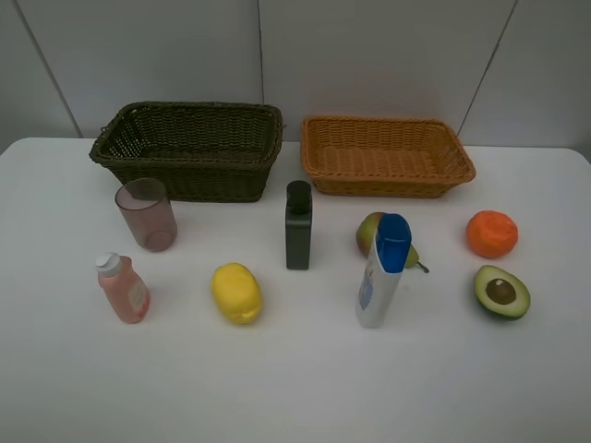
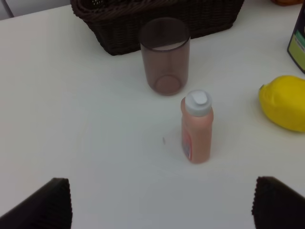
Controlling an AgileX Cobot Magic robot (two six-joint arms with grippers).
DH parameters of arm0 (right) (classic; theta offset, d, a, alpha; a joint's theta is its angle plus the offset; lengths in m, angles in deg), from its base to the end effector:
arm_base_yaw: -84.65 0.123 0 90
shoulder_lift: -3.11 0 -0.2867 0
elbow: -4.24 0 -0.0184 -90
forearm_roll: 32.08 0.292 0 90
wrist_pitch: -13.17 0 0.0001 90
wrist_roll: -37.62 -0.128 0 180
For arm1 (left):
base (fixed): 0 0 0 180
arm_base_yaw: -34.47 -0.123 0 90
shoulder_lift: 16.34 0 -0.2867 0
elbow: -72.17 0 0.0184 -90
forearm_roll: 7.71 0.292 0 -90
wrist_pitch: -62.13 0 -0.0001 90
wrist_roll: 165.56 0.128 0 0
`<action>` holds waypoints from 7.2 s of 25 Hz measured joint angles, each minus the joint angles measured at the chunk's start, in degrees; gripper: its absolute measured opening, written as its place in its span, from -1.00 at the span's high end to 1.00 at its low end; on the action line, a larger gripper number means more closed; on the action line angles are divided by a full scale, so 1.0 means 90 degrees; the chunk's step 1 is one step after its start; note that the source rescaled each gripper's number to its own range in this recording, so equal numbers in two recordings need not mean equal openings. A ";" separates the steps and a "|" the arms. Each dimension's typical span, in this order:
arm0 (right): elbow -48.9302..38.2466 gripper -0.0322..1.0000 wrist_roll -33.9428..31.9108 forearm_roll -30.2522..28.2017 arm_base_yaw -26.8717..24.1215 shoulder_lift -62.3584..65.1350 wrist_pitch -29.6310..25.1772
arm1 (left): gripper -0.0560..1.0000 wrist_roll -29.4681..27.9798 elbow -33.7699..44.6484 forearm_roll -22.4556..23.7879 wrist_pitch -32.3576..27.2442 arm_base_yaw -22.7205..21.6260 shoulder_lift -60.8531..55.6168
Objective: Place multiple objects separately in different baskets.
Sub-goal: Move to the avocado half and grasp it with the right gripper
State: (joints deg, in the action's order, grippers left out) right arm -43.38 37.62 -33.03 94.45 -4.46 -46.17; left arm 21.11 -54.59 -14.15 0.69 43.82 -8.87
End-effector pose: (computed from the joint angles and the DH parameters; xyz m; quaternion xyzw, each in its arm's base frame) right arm 0.0609 0.0087 0.2893 -0.0715 0.8381 0.0379 0.5395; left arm 0.0664 -0.0237 0.2516 0.1221 0.8653 -0.0674 0.4815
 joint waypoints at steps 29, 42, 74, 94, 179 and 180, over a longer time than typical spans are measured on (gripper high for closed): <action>0.0000 -1.00 0.0000 0.0000 0.0000 0.0000 0.0000 | -1.00 0.0000 0.0000 0.0000 0.0000 0.0000 0.0000; 0.0000 -1.00 0.0000 0.0000 0.0000 0.0000 0.0000 | -1.00 0.0000 0.0000 0.0000 0.0000 0.0000 0.0000; 0.1079 -1.00 -0.0521 -0.0138 0.0000 -0.3209 0.0271 | -1.00 0.0000 0.0000 0.0000 0.0000 0.0000 0.0000; 0.1402 -1.00 -0.0925 -0.0328 0.0000 -0.7254 0.1051 | -1.00 0.0000 0.0000 0.0000 0.0000 0.0000 0.0000; 0.1410 0.26 -0.0707 -0.0330 -0.0447 -1.1231 0.3008 | -1.00 0.0000 0.0000 0.0000 0.0000 0.0000 0.0000; 0.1432 0.26 -0.0707 -0.0330 -0.0447 -1.1179 0.2992 | -1.00 0.0000 0.0000 0.0000 0.0000 0.0000 0.0000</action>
State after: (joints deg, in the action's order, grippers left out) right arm -30.49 31.26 -36.00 90.43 -105.07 -19.25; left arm 21.11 -54.59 -14.15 0.69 43.82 -8.87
